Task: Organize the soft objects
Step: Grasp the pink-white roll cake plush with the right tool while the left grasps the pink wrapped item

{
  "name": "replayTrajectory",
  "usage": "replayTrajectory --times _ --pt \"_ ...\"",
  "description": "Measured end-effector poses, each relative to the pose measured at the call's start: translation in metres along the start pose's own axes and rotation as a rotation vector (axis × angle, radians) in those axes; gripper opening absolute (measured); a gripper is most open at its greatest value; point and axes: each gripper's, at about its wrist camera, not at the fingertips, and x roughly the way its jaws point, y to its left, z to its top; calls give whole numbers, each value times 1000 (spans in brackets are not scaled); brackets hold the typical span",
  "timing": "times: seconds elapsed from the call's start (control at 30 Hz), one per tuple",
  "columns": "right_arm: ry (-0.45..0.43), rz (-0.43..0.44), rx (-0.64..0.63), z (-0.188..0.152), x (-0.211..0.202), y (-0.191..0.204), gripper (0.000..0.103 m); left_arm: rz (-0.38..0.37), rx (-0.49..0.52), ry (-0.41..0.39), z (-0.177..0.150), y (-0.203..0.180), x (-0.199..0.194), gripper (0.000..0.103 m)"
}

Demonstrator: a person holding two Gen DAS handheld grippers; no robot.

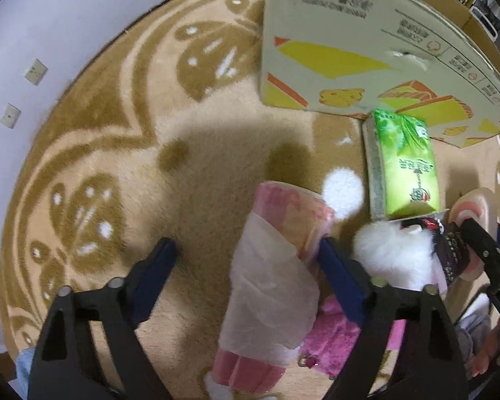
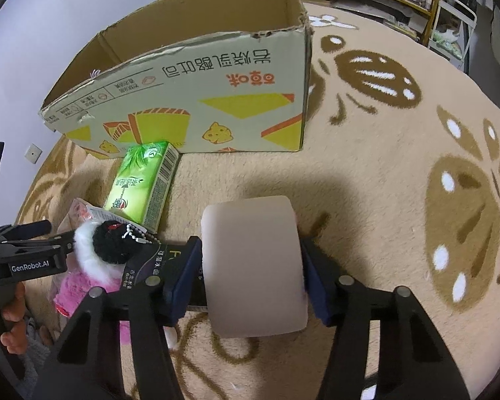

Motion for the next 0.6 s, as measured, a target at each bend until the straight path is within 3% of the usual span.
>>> replayTrajectory --times 0.17,0.33,0.6 --pt "0 -3 20 -1 0 -4 54 3 32 -19 -4 -8 -3 43" --pt "-30 -6 12 -3 -8 -3 47 -15 8 -45 -6 -4 -10 38" --pt "-118 6 17 0 -31 -4 46 -31 51 -106 -10 -10 -27 20"
